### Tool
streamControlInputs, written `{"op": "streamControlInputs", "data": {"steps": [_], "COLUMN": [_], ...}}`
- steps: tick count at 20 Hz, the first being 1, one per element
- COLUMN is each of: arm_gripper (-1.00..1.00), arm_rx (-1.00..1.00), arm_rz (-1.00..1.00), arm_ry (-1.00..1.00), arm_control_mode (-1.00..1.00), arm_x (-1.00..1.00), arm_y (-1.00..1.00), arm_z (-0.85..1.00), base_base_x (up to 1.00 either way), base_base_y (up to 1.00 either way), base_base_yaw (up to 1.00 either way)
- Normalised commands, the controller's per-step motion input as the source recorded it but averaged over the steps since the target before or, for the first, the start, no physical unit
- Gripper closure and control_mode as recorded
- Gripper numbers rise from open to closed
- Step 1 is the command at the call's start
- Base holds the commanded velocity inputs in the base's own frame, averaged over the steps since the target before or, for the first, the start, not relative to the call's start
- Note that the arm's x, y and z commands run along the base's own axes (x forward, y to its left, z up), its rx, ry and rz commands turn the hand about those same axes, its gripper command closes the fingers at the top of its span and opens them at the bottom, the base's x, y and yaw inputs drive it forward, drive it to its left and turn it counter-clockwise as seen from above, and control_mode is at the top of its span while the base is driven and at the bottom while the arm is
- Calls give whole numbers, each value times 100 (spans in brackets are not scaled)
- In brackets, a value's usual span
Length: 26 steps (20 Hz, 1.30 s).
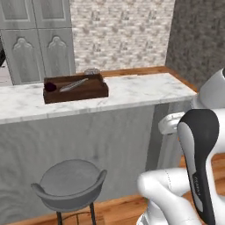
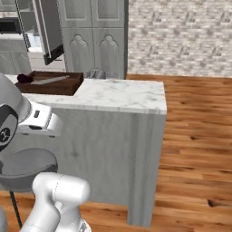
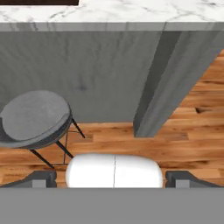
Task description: Gather the lime and eggplant from the fridge and place them on a tray on the dining counter. Then gather the chicken drumsticks from the fridge and place them on the other tray.
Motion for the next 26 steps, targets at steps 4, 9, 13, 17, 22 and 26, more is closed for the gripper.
{"op": "streamControlInputs", "data": {"steps": [4, 9, 13, 17, 22, 26], "arm_gripper": [-100, -100, -100, -100, -100, -100], "arm_rx": [0, 0, 0, 0, 0, 0], "arm_rz": [0, 0, 0, 0, 0, 0], "arm_ry": [0, 0, 0, 0, 0, 0], "arm_control_mode": [100, 100, 100, 100, 100, 100], "arm_x": [0, 0, 0, 0, 0, 0], "arm_y": [0, 0, 0, 0, 0, 0], "arm_z": [0, 0, 0, 0, 0, 0], "base_base_x": [0, 0, 0, 0, 20, 92], "base_base_y": [-100, -100, -100, -100, -100, -99], "base_base_yaw": [0, 0, 0, 0, 0, 1]}}
